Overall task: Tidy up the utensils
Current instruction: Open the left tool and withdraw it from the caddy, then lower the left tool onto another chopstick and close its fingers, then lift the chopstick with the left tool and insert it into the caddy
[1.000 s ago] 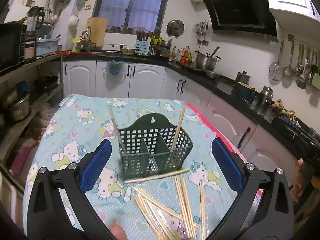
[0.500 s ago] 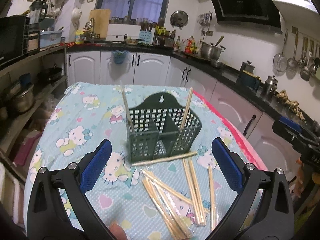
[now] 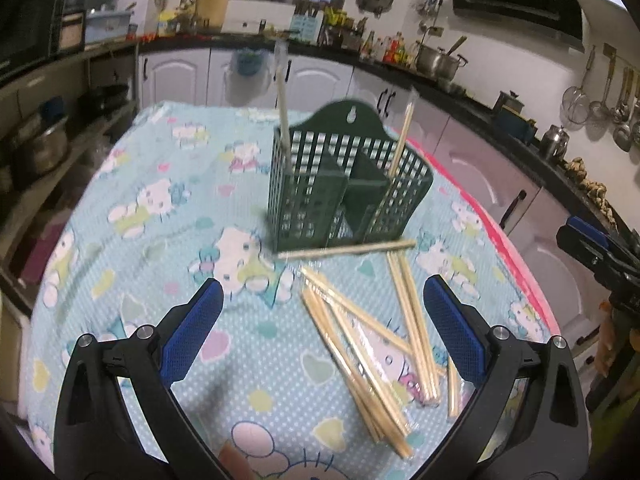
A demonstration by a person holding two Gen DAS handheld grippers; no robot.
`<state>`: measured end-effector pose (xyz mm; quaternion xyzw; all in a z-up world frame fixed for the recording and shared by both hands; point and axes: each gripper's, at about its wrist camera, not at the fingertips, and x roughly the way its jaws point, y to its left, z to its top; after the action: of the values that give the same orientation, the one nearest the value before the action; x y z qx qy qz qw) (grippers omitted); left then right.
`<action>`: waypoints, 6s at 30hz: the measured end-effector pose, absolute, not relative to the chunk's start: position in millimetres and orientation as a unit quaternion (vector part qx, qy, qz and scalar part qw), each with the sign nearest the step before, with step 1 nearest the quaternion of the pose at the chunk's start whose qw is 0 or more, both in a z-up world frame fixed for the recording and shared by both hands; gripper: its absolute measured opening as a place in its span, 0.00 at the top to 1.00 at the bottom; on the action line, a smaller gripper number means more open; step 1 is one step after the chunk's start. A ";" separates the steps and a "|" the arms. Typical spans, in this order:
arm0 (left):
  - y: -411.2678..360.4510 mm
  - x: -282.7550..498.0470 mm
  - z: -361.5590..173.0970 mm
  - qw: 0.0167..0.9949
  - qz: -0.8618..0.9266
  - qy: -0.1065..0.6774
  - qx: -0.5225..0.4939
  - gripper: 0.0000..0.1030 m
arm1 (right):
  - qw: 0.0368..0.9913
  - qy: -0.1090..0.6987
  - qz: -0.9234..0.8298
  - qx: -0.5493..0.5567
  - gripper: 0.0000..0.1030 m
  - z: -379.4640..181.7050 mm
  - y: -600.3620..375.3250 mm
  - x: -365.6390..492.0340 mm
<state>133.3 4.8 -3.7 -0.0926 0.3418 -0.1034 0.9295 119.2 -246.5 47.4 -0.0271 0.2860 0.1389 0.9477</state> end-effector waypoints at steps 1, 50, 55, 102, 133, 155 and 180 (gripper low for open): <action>4.8 134.3 -8.9 0.927 -0.104 0.348 -0.092 0.10 | 0.947 0.288 0.139 -0.027 0.13 44.7 -246.4 119.7; 9.3 208.8 -92.2 0.831 -0.119 0.499 -0.215 0.75 | 0.855 0.491 0.158 0.052 0.75 -74.6 -212.4 243.1; 15.7 214.2 -95.6 0.826 -0.114 0.505 -0.221 0.80 | 0.847 0.507 0.148 0.056 0.76 -83.3 -207.3 256.9; 54.7 161.7 -8.1 0.885 -0.129 0.400 -0.202 0.97 | 0.888 0.392 0.225 0.084 0.94 18.2 -217.2 179.1; -18.4 177.2 102.0 0.924 -0.218 0.286 -0.127 0.97 | 0.949 0.220 0.217 0.063 0.94 119.6 -237.1 141.6; -9.2 207.1 176.3 0.947 -0.211 0.214 -0.112 0.98 | 0.957 0.169 0.229 0.052 0.94 185.4 -219.6 174.5; 4.2 251.3 178.7 0.971 -0.129 0.187 -0.075 0.97 | 0.968 0.116 0.218 0.053 0.94 197.3 -196.3 249.0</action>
<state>251.3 4.2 178.7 -0.0750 0.1874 -0.1286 0.9709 249.0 -196.3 197.3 0.0527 0.1159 0.2184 0.9675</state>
